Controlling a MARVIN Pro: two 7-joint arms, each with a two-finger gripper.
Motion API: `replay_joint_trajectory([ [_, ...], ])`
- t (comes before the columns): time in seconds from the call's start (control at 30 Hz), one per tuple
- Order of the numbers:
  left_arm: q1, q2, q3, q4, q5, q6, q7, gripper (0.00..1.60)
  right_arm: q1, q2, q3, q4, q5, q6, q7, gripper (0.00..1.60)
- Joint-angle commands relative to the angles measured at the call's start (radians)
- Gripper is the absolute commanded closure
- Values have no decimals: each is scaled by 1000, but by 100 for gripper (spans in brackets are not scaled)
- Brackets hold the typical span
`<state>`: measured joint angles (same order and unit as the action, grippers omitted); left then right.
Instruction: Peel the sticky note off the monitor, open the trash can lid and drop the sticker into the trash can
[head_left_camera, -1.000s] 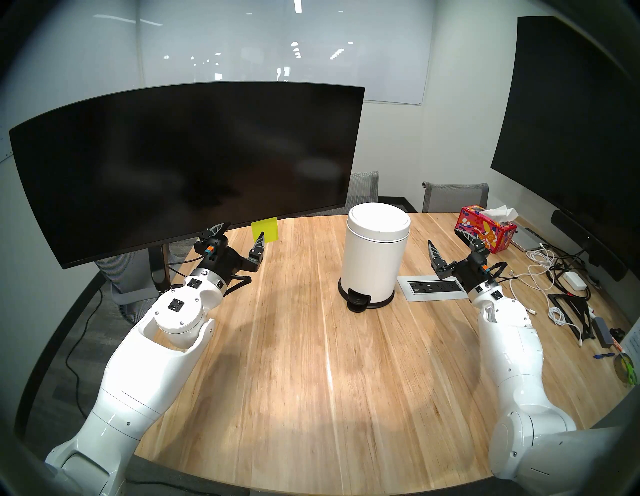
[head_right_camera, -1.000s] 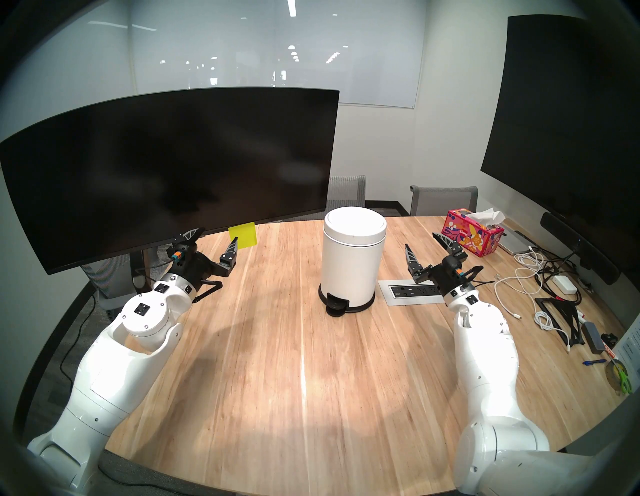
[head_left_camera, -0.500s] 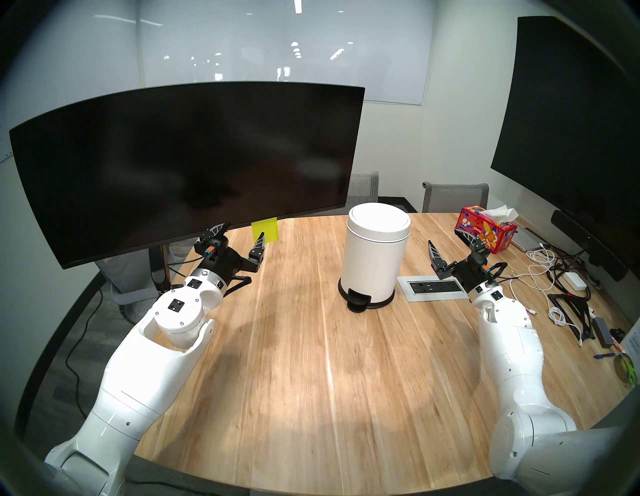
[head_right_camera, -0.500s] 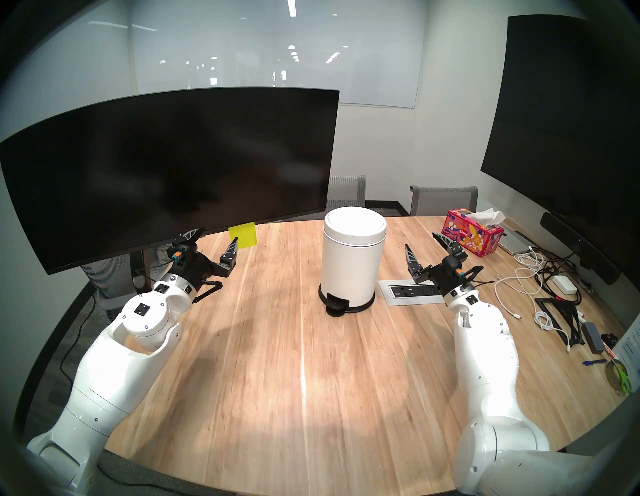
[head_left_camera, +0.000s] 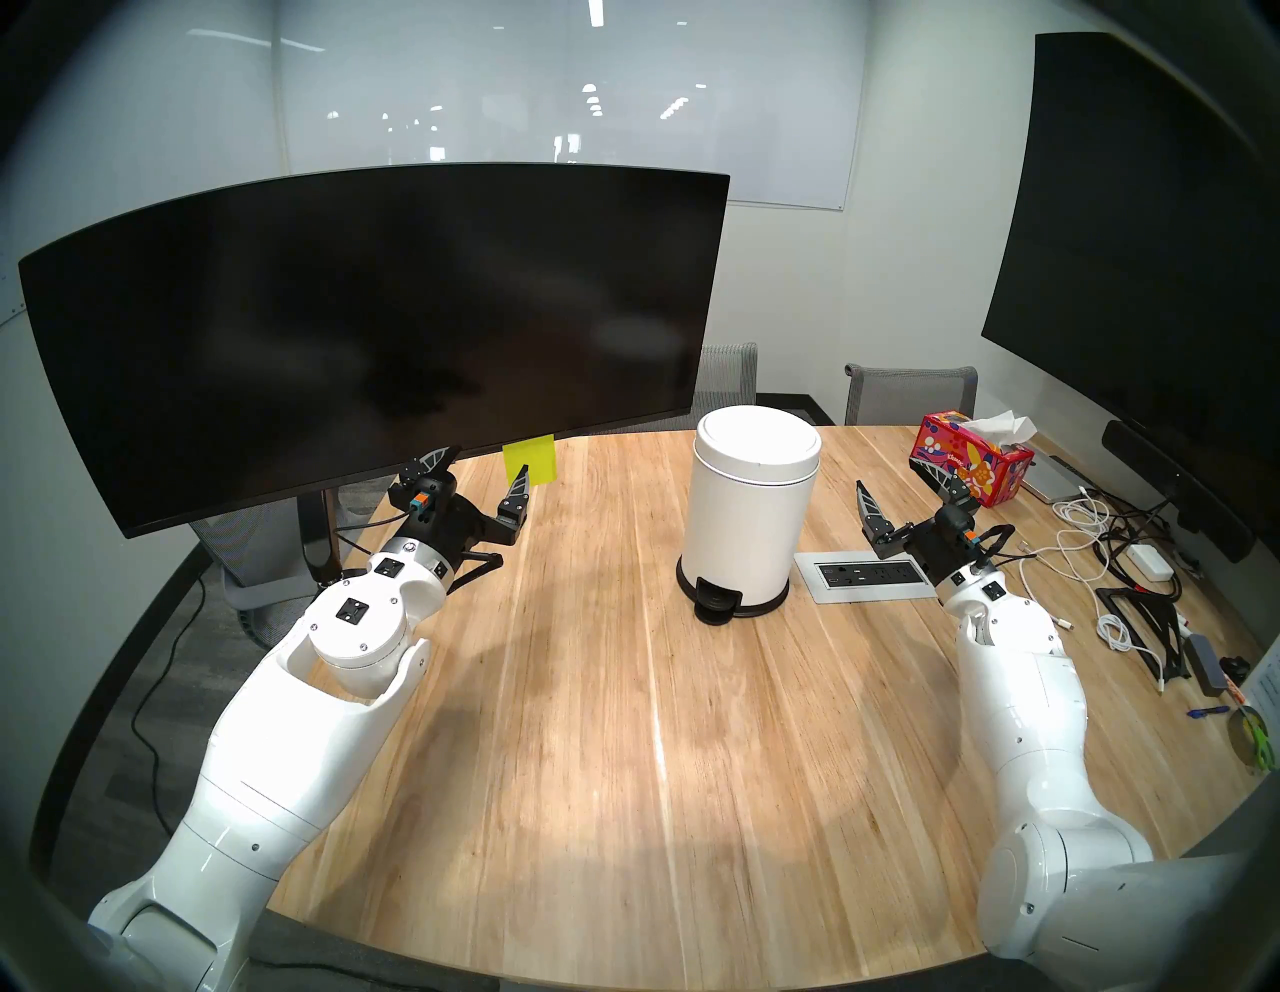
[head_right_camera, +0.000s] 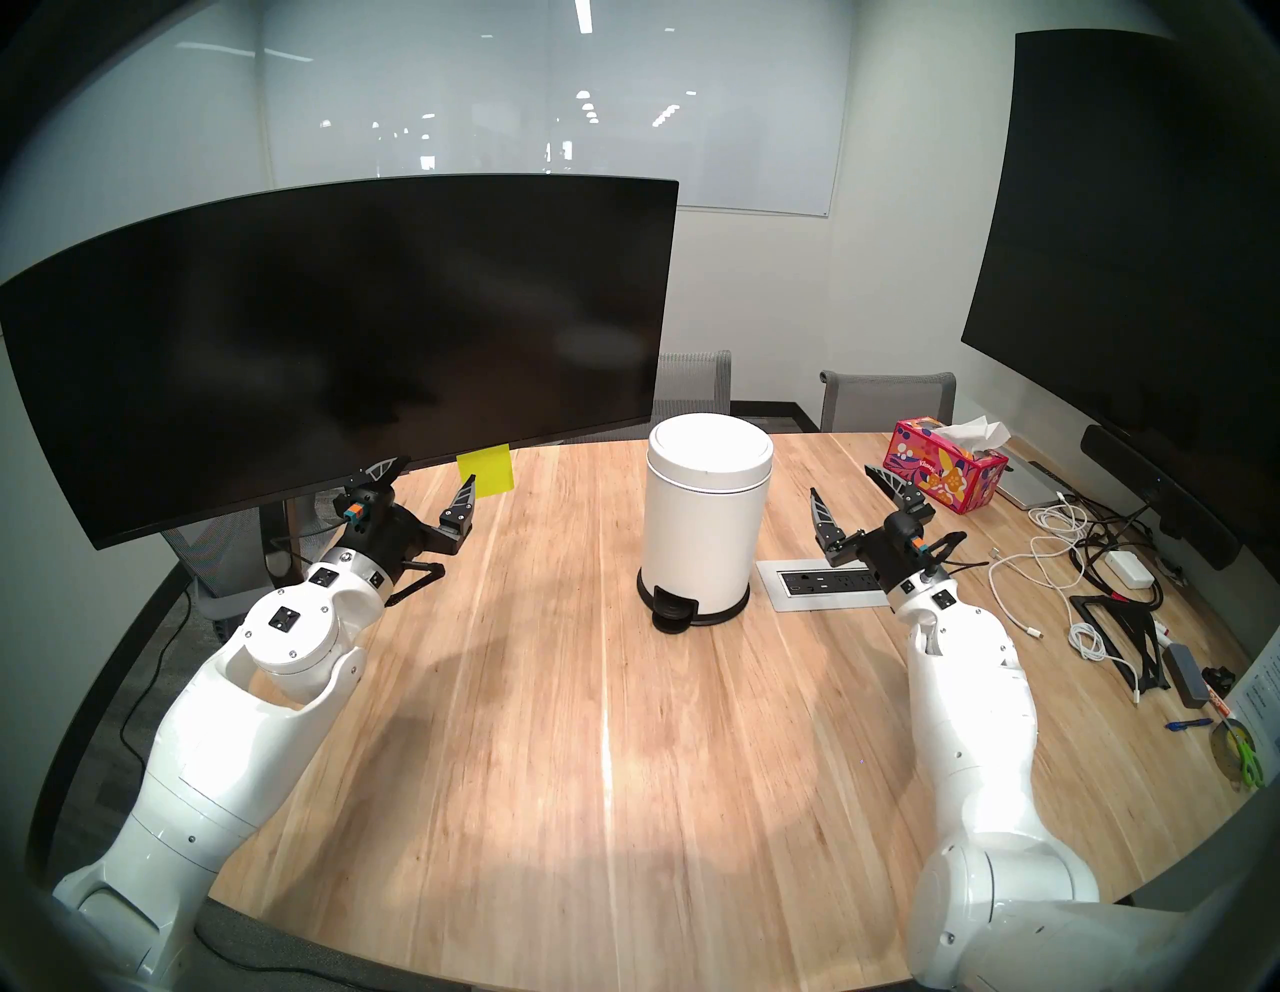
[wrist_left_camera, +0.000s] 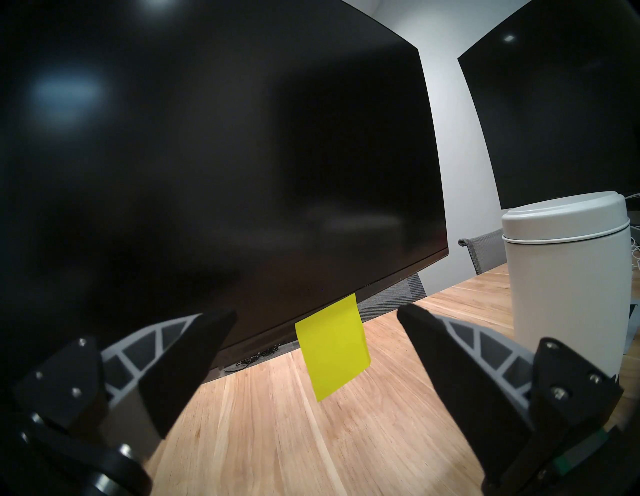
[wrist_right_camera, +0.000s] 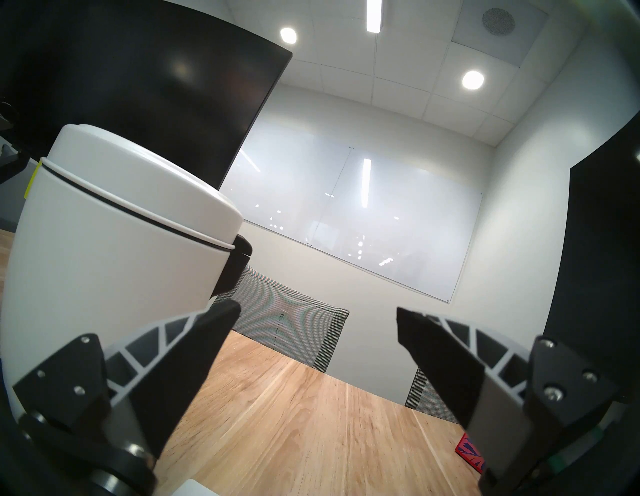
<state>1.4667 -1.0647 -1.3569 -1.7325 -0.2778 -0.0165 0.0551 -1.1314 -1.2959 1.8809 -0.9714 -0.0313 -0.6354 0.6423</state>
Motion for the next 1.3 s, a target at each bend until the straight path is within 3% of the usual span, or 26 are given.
replay_joint_trajectory([
  [0.0, -12, -1, -1, -17, 2, -8, -2, 0, 14, 1, 2, -18, 4, -2, -1, 0],
  [0.7, -51, -34, -4, 16, -97, 65, -40, 0, 14, 1, 2, -17, 4, -2, -1, 0],
  [1.27, -47, -52, -56, -25, -246, 190, -87, 0, 14, 2, 2, -17, 4, -2, -1, 0],
])
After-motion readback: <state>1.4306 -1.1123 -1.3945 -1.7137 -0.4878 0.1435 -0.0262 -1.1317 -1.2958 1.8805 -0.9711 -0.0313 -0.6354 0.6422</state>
